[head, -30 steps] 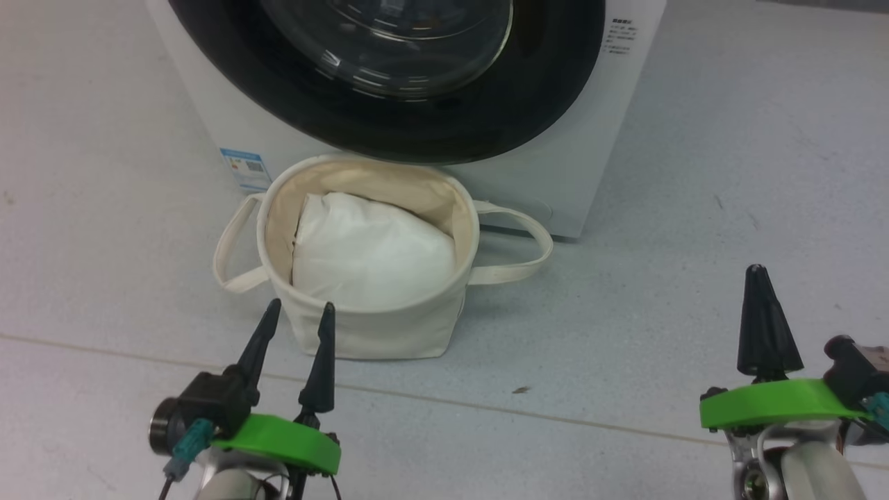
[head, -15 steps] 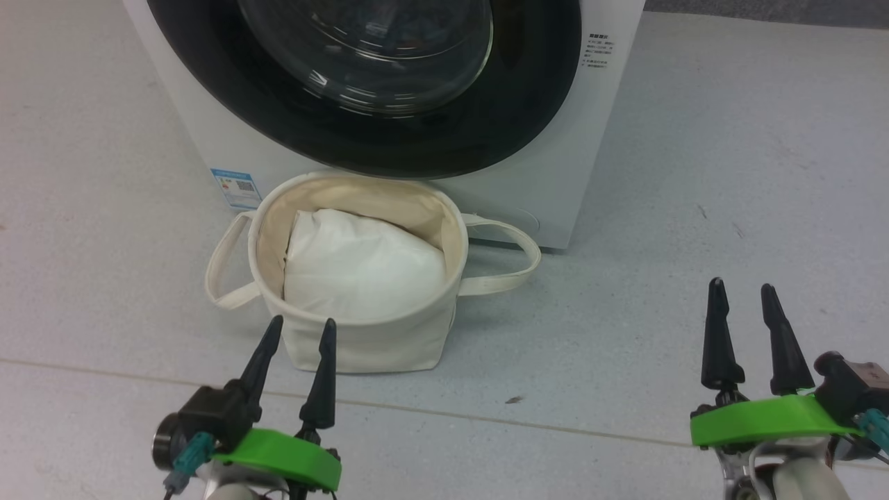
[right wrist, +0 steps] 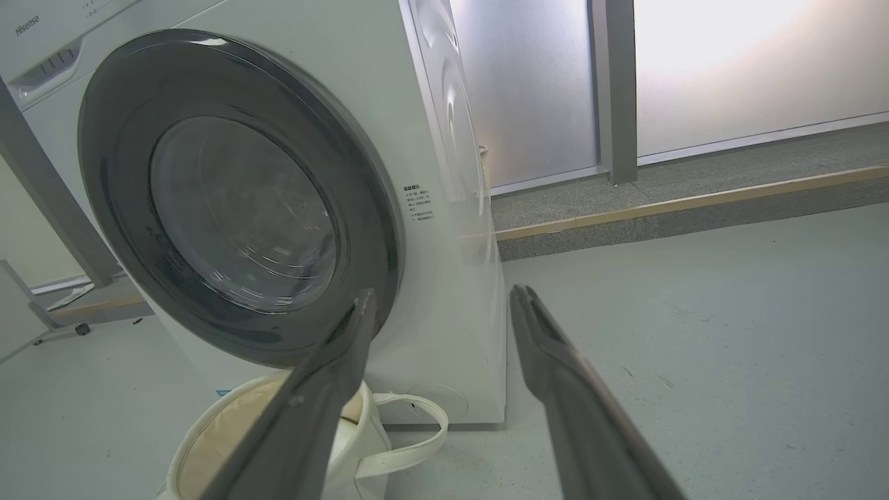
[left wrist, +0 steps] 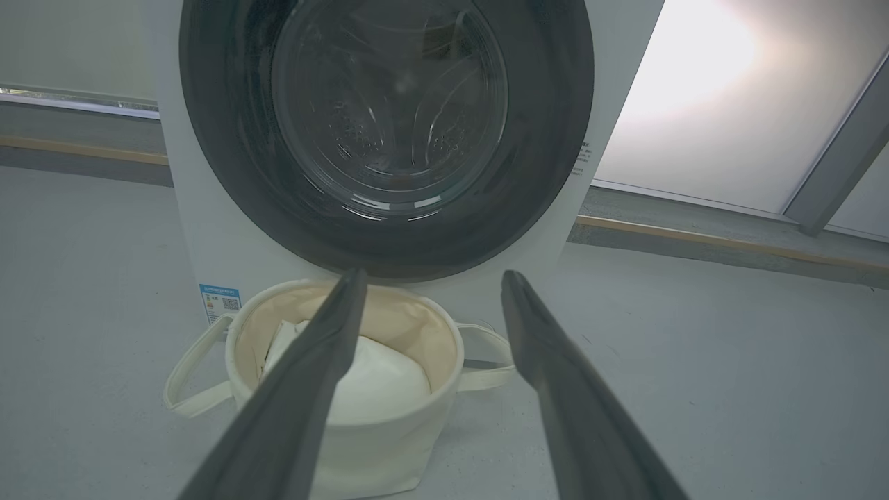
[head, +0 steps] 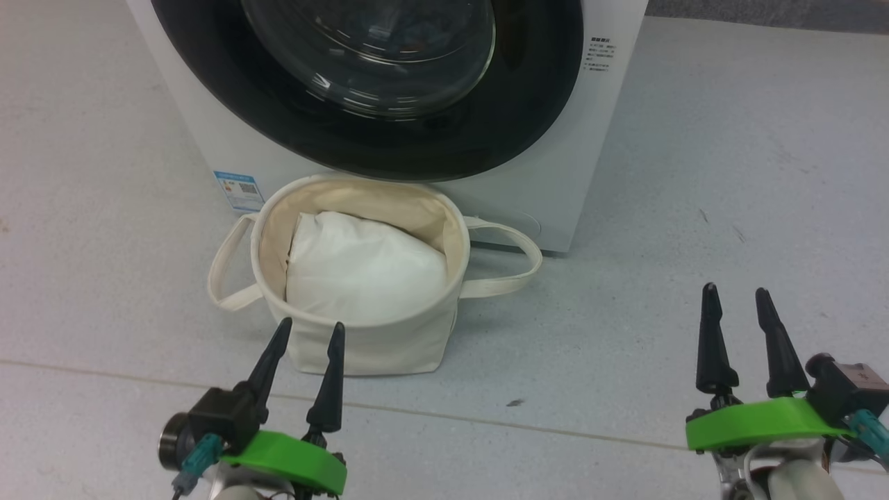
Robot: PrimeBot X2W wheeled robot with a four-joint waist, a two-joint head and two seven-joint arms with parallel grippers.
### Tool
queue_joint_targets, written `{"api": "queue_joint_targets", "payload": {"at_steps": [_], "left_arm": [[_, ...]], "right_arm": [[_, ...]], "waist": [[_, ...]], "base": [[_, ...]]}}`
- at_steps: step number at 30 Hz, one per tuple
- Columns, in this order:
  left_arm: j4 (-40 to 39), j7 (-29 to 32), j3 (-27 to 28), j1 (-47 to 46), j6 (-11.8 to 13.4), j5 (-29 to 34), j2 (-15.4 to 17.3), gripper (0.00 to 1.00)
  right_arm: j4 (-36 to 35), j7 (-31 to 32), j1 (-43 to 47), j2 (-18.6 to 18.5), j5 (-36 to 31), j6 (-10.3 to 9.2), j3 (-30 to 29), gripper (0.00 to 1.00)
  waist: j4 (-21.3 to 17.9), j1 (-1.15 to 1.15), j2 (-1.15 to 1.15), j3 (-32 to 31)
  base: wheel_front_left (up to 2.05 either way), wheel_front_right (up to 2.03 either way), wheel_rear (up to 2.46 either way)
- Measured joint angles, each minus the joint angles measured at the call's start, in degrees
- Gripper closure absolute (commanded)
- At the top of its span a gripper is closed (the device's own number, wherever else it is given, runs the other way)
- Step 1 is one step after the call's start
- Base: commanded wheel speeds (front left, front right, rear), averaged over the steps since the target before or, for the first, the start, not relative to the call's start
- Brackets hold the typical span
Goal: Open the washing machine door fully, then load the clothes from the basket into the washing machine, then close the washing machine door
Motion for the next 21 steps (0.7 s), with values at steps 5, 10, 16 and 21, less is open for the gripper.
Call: {"api": "queue_joint_targets", "payload": {"at_steps": [5, 10, 16, 21], "left_arm": [[-0.2, 0.0, 0.1, 0.4, 0.1, 0.0, 0.0, 0.00], [-0.4, 0.0, 0.3, 0.7, 0.3, 0.0, 0.0, 0.00], [-0.8, 0.0, 0.4, 0.7, 0.3, 1.0, 0.0, 0.00], [-1.1, 0.0, 0.4, 0.7, 0.3, 1.0, 0.0, 0.00]], "right_arm": [[0.5, 0.0, 0.0, 0.0, -0.9, 0.00, 0.6, 0.00], [1.4, 0.0, 0.3, 0.0, -4.1, 0.00, 1.4, 0.00], [1.4, 0.0, 0.3, 0.0, -5.5, 0.00, 0.7, 0.00], [1.3, 0.0, 0.3, 0.0, -6.2, 0.00, 0.1, 0.00]], "waist": [[0.0, 0.00, 0.00, -0.3], [0.1, 0.00, 0.00, -0.2], [0.3, 0.00, 0.00, 0.0], [0.5, 0.00, 0.00, -0.1]], "base": [[0.00, 0.00, 0.00], [0.00, 0.00, 0.00], [0.00, 0.00, 0.00], [0.00, 0.00, 0.00]]}}
